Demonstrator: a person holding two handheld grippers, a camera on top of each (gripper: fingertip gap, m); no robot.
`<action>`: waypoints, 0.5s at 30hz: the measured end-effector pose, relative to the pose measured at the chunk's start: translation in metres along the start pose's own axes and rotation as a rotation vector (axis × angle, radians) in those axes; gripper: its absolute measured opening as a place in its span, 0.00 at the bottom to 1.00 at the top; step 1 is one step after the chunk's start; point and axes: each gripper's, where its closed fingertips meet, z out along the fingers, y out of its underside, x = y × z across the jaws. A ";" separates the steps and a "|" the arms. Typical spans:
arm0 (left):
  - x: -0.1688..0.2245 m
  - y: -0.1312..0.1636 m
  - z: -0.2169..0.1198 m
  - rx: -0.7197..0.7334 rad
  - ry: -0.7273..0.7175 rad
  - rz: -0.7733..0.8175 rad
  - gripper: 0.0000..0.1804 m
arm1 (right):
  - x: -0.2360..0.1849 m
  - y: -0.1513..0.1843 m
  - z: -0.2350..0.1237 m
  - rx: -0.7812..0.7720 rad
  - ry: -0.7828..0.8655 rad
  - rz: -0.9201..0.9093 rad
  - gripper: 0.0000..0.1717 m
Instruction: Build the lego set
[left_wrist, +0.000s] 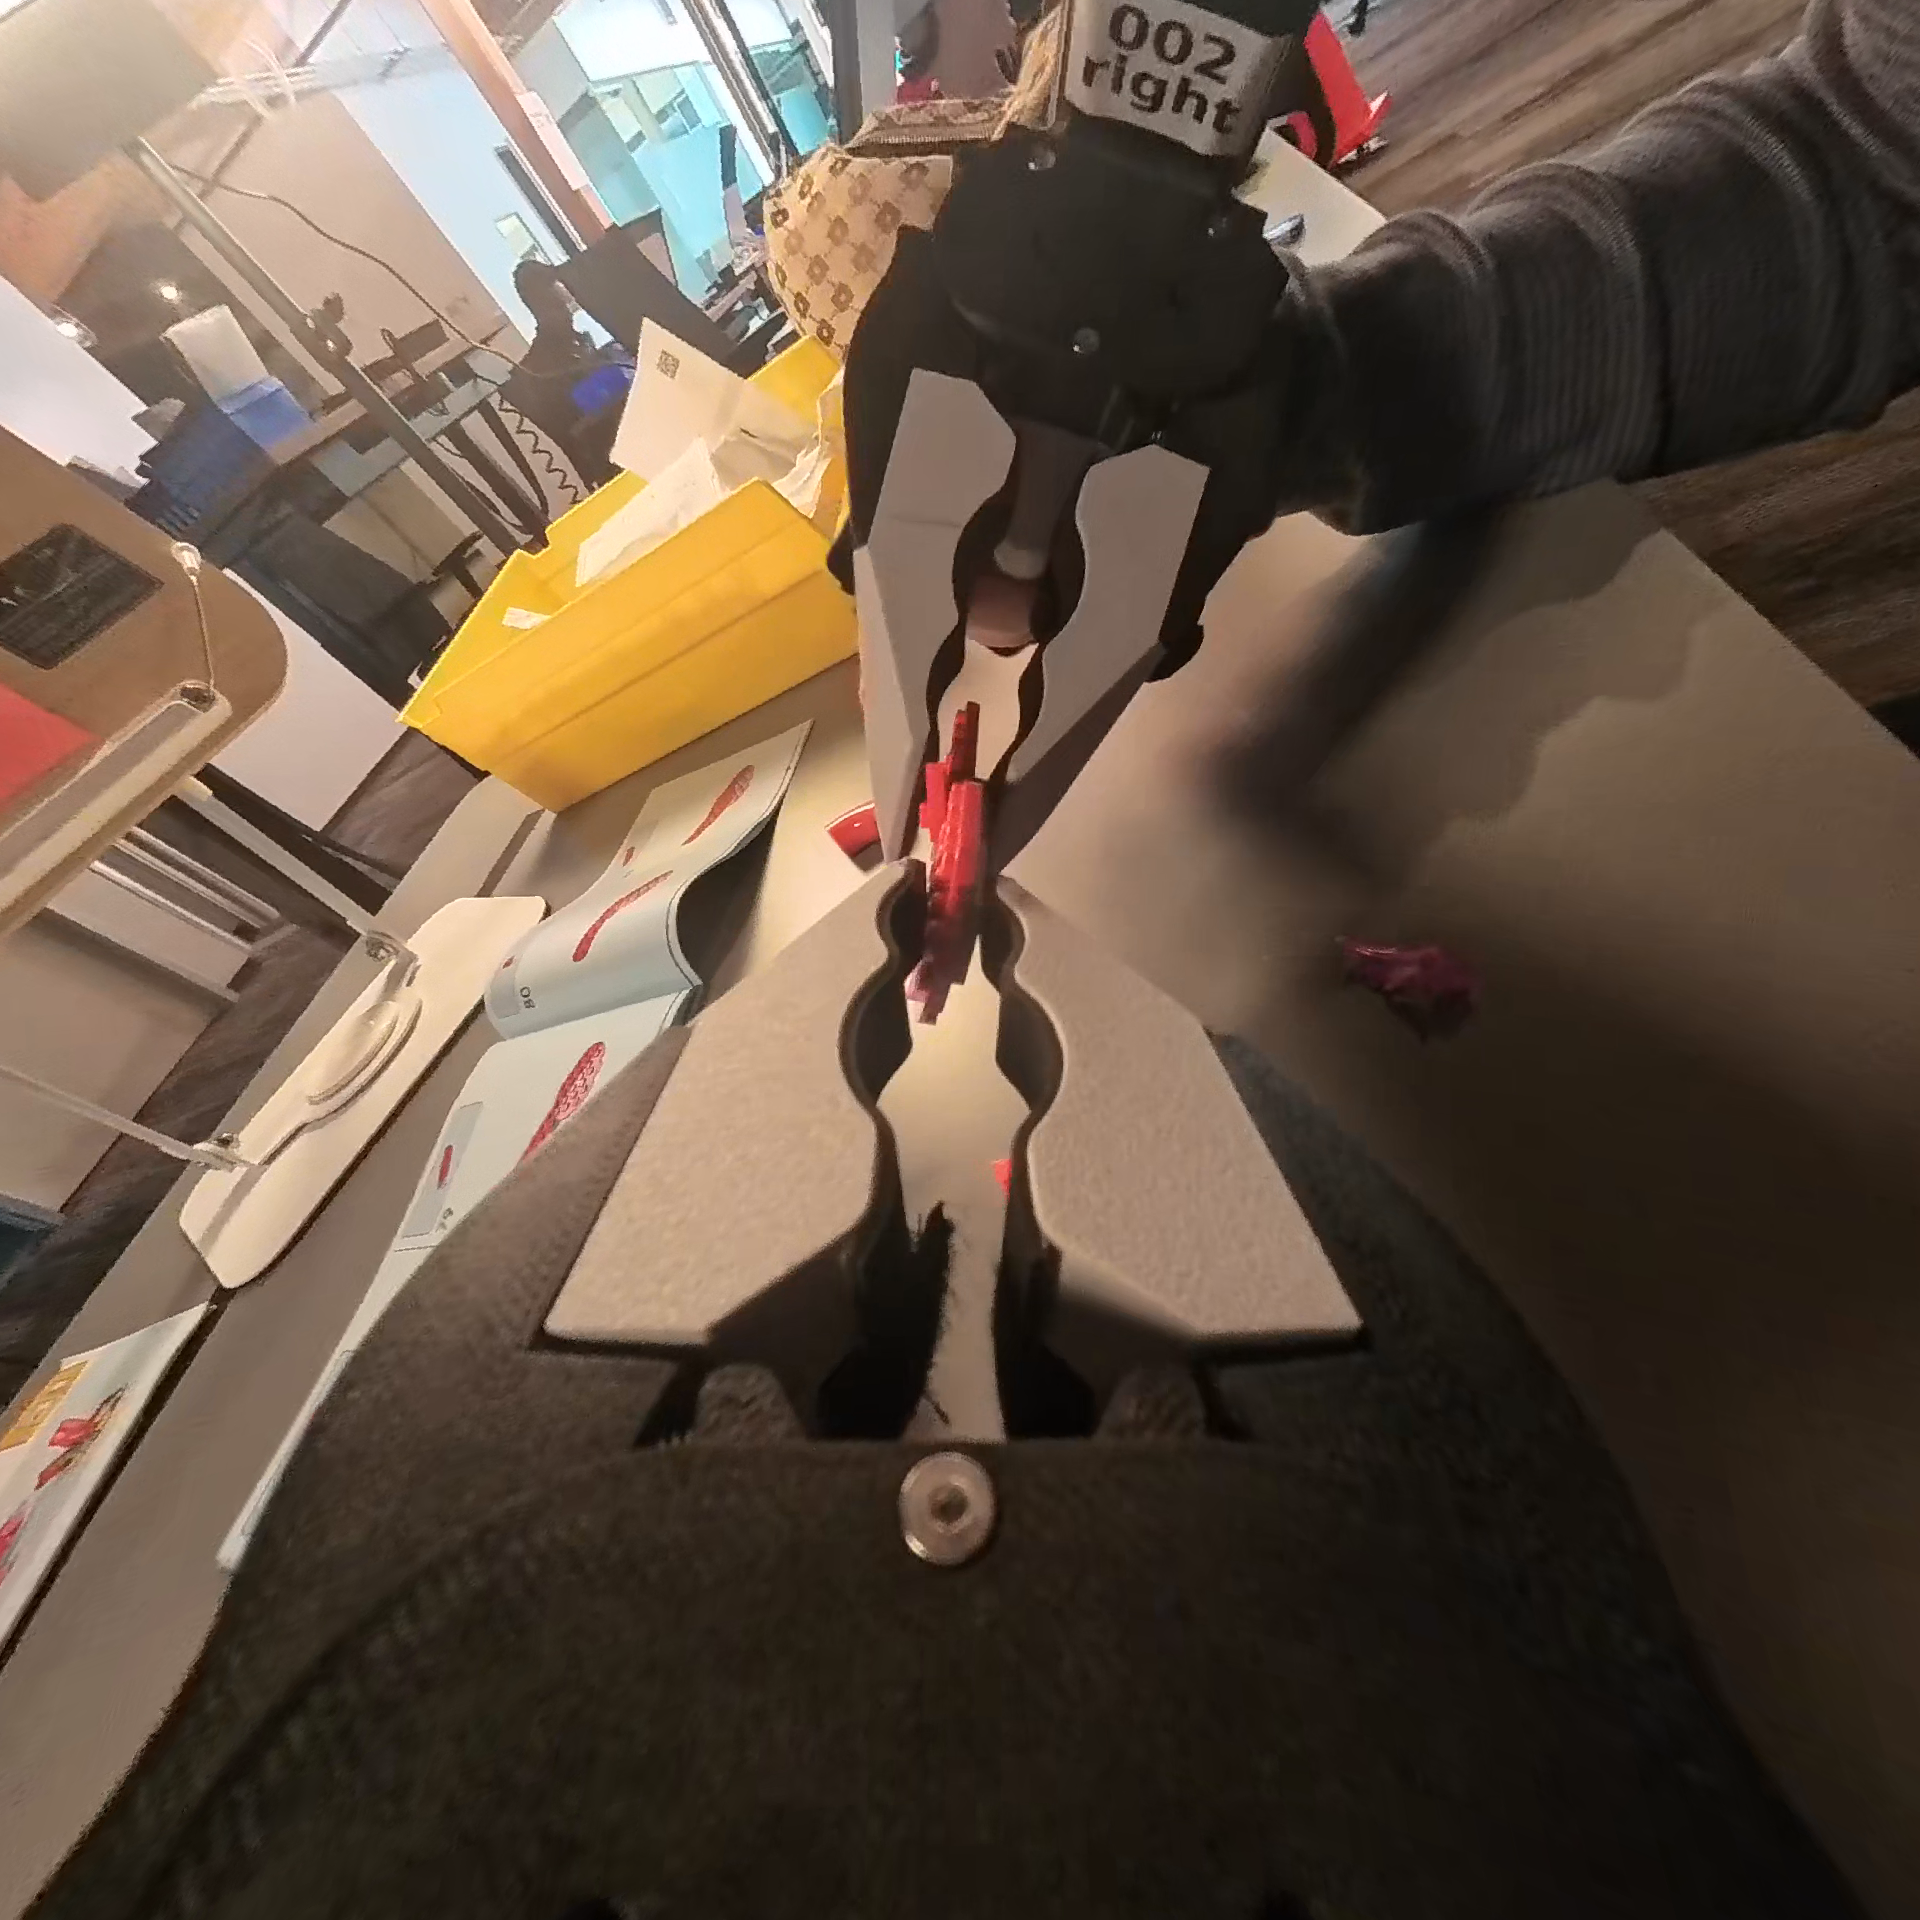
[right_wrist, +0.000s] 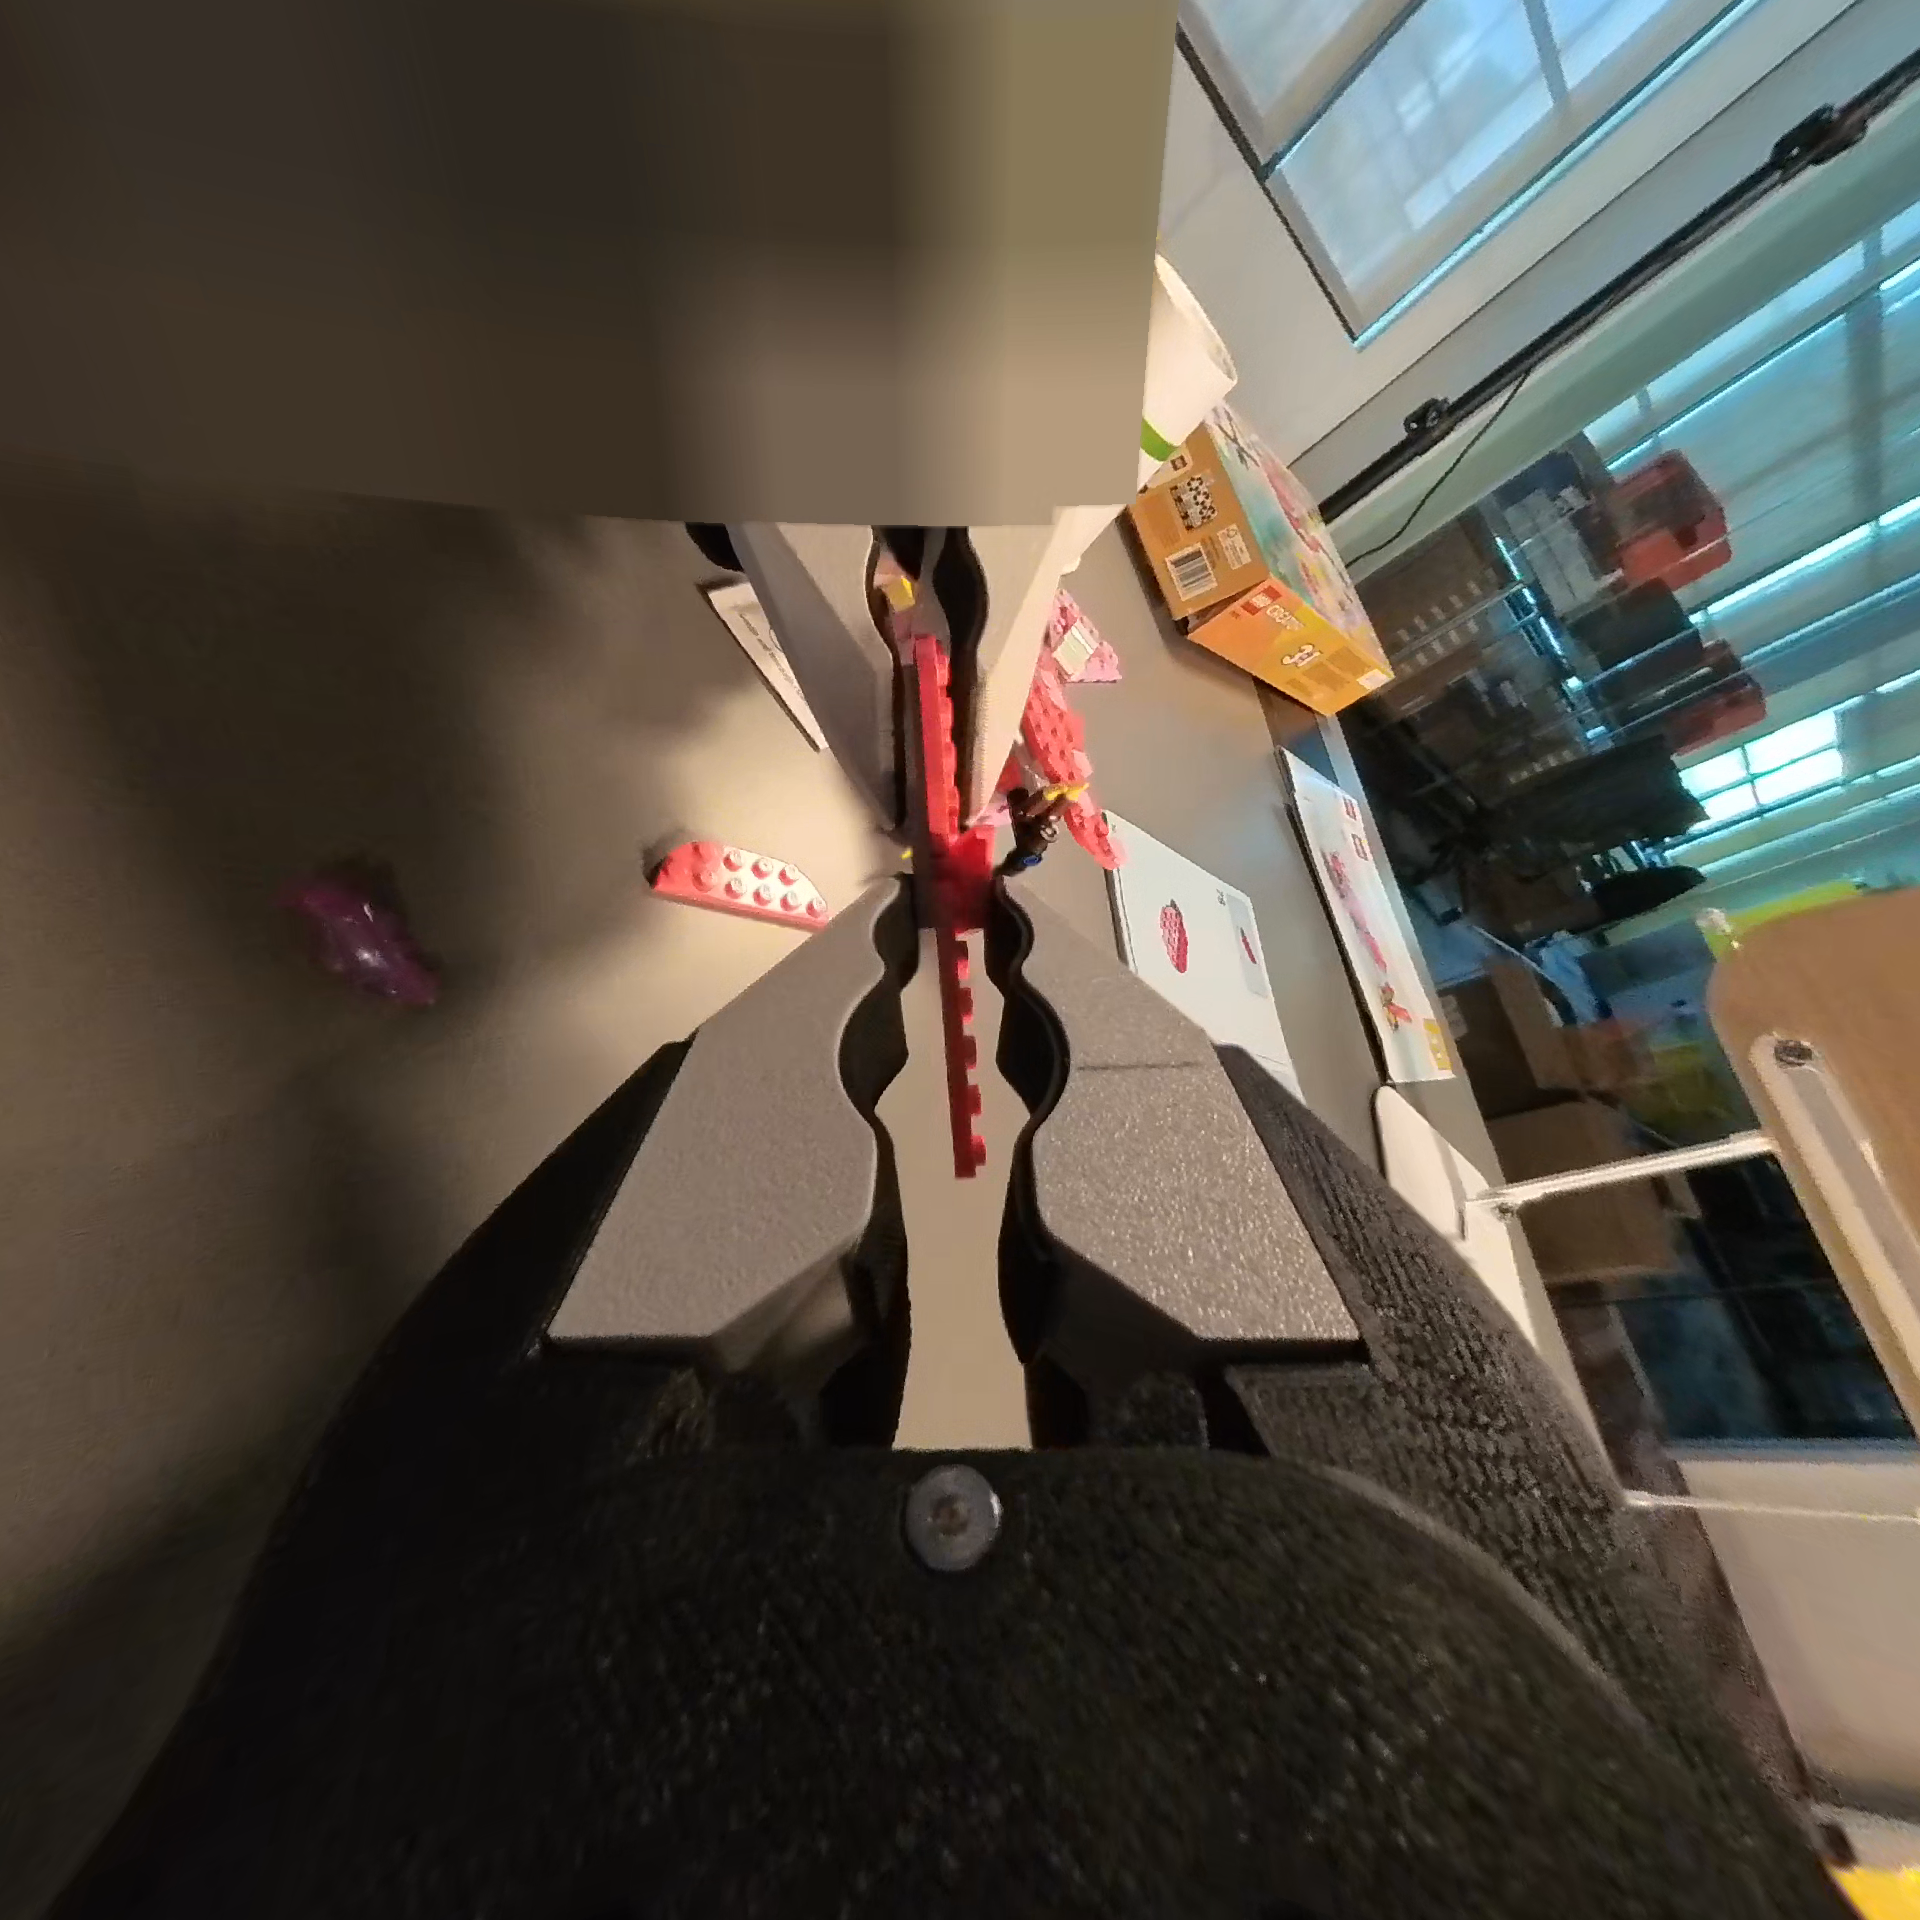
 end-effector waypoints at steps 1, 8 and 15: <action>-0.001 0.000 0.000 -0.003 -0.004 -0.001 0.05 | 0.001 0.000 0.000 -0.003 0.004 0.000 0.06; -0.006 0.006 0.001 -0.050 -0.028 -0.052 0.05 | 0.007 0.006 0.004 -0.045 0.087 -0.113 0.06; -0.015 0.010 0.000 -0.069 -0.042 -0.199 0.06 | 0.017 0.009 0.009 -0.111 0.240 -0.300 0.08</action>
